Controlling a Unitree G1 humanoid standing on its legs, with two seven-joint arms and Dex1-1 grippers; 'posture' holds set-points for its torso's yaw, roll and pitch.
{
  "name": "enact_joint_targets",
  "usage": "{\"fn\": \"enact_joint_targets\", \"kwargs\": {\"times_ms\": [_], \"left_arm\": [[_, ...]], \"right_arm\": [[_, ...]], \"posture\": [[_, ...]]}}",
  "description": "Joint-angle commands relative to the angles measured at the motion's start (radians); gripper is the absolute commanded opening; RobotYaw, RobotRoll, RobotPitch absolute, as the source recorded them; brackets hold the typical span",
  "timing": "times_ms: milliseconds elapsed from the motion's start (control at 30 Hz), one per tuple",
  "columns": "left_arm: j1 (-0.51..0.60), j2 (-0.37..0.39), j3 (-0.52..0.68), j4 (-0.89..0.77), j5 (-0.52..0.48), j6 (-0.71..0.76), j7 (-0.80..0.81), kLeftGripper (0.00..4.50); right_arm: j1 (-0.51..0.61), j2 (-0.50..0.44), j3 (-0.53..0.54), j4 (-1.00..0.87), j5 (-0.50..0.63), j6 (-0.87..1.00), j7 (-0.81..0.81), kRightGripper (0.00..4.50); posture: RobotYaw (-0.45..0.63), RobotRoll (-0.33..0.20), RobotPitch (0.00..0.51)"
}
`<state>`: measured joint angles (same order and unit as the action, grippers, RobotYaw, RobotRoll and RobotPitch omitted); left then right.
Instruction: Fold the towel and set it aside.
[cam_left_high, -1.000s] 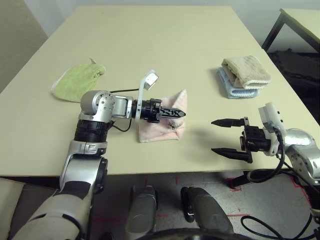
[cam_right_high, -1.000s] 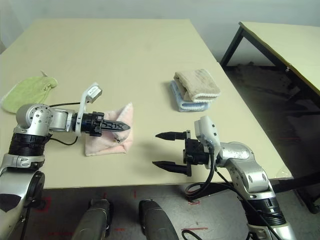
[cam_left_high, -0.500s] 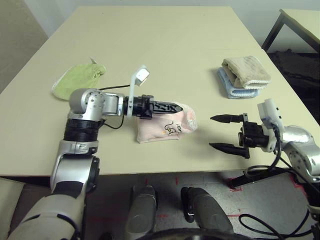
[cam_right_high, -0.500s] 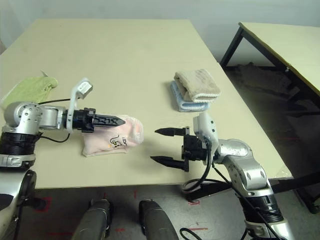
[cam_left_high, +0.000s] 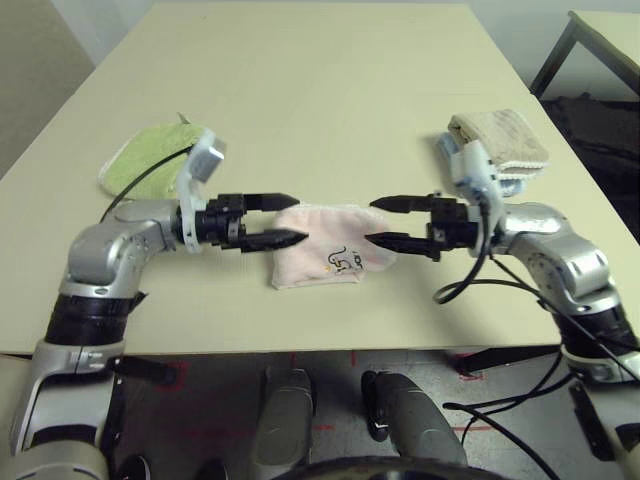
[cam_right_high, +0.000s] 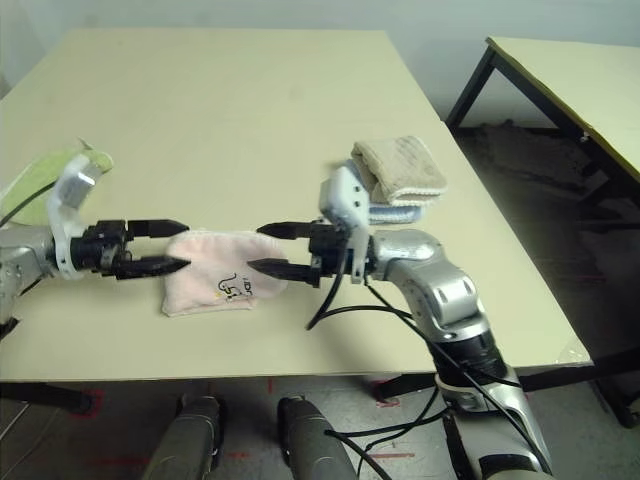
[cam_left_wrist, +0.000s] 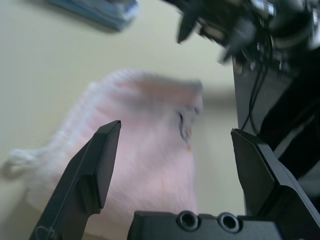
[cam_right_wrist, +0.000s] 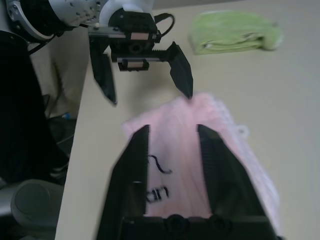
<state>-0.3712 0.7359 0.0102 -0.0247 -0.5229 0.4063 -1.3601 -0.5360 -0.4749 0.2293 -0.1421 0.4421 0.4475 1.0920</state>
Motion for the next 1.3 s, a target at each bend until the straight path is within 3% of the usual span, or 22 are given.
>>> {"fn": "enact_joint_targets", "kwargs": {"times_ms": [33,100,467,667,867,900,1000,1133,1300], "left_arm": [[0.034,-0.029,-0.020,0.018,0.053,-0.158,-0.024,4.50],[0.045,-0.044,-0.030,0.042,0.075,-0.213,-0.022,4.50],[0.002,-0.180,-0.093,0.164,0.138,-0.334,0.029,4.50],[-0.028,-0.236,-0.134,0.152,0.149,-0.347,0.038,4.50],[-0.037,-0.219,-0.087,0.114,0.125,-0.314,0.093,4.50],[-0.034,-0.207,-0.079,0.112,0.127,-0.315,0.096,4.11],[-0.019,-0.159,-0.054,0.104,0.114,-0.315,0.078,4.30],[-0.010,-0.107,-0.041,0.107,0.096,-0.288,0.048,3.42],[-0.006,-0.096,-0.036,0.107,0.076,-0.267,0.040,1.65]], "right_arm": [[-0.005,0.015,0.059,0.050,-0.044,0.011,0.003,0.69],[-0.005,0.022,0.075,0.066,-0.053,0.023,0.005,0.02],[-0.014,0.049,0.101,0.141,-0.110,-0.011,0.013,0.02],[-0.027,0.078,0.105,0.147,-0.124,-0.010,0.001,0.02],[-0.017,0.068,0.100,0.135,-0.122,-0.004,0.002,0.02],[-0.015,0.066,0.100,0.135,-0.121,-0.003,0.002,0.00],[-0.014,0.063,0.099,0.134,-0.121,-0.001,0.002,0.00],[-0.013,0.065,0.104,0.140,-0.122,-0.005,0.001,0.00],[-0.020,0.073,0.110,0.150,-0.122,-0.007,0.005,0.00]], "posture": [[0.03,0.000,0.159],[0.04,0.000,0.158],[0.03,0.000,0.156],[0.02,0.000,0.159],[0.02,0.000,0.160],[0.02,0.000,0.160],[0.02,0.000,0.160],[0.03,0.000,0.163],[0.04,0.000,0.164]]}}
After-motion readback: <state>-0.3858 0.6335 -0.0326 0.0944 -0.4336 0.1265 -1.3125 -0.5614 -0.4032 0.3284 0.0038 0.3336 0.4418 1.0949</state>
